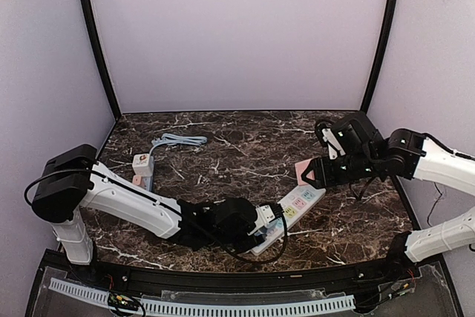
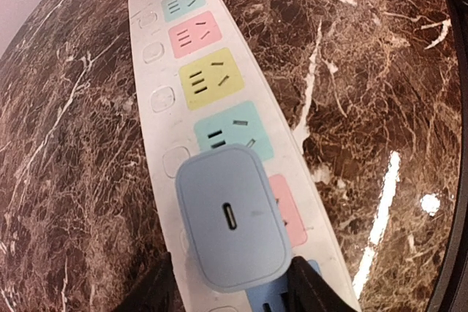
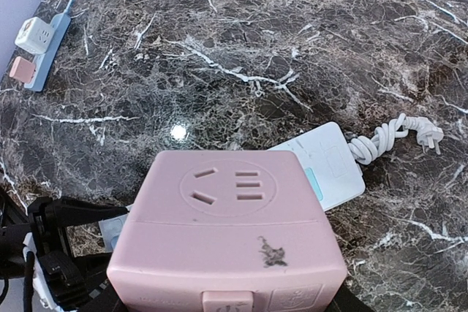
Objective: Insert the plug
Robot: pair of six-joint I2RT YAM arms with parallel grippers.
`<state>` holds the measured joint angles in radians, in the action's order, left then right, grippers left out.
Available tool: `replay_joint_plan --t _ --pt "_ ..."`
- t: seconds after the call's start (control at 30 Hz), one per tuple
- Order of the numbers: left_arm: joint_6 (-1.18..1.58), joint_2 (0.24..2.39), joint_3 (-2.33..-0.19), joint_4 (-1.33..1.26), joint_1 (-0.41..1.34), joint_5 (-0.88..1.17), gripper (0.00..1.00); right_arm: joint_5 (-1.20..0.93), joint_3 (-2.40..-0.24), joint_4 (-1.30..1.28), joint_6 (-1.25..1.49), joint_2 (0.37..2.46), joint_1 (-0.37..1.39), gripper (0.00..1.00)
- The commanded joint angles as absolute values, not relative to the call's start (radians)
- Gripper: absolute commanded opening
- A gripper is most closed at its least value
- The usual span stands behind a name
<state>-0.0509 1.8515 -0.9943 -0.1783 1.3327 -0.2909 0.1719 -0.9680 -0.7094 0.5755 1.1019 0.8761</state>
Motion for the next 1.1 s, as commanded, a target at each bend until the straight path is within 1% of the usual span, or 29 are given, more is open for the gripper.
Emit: replay_joint_plan --t 0.0,0.13,0.2,0.27,0.4,0.6,0.87,0.93,1.0,1.07 --pt "-0.077 1.852 -0.961 -0.051 1.326 -0.260 0.60 0.162 -1.011 -0.705 0.558 1.113 0.871 0.11" --pt "-0.093 1.830 -0.964 -0.052 1.325 -0.237 0.74 0.163 -1.021 -0.715 0.556 1.117 0.871 0.10" --pt "-0.093 1.813 -0.963 -0.055 1.325 -0.217 0.84 0.163 -1.027 -0.719 0.554 1.117 0.872 0.10" --pt "-0.093 1.789 -0.961 -0.063 1.325 -0.198 0.90 0.163 -1.030 -0.722 0.554 1.117 0.873 0.09" --pt "-0.096 1.719 -0.939 -0.089 1.326 -0.176 0.98 0.160 -1.039 -0.726 0.548 1.118 0.873 0.09" --pt "-0.087 1.580 -0.885 -0.134 1.319 -0.191 0.99 0.126 -1.061 -0.745 0.505 1.134 0.874 0.09" --pt "-0.019 1.390 -0.754 -0.256 1.275 -0.371 0.99 0.006 -1.080 -0.735 0.412 1.165 0.910 0.08" --pt "-0.008 1.360 -0.730 -0.272 1.262 -0.427 0.99 0.004 -1.083 -0.736 0.402 1.185 0.934 0.06" --pt "0.024 1.339 -0.708 -0.288 1.238 -0.476 0.99 0.005 -1.092 -0.752 0.406 1.220 0.948 0.00" --pt "0.053 1.334 -0.691 -0.290 1.215 -0.491 0.99 -0.032 -1.106 -0.779 0.404 1.271 0.954 0.00"
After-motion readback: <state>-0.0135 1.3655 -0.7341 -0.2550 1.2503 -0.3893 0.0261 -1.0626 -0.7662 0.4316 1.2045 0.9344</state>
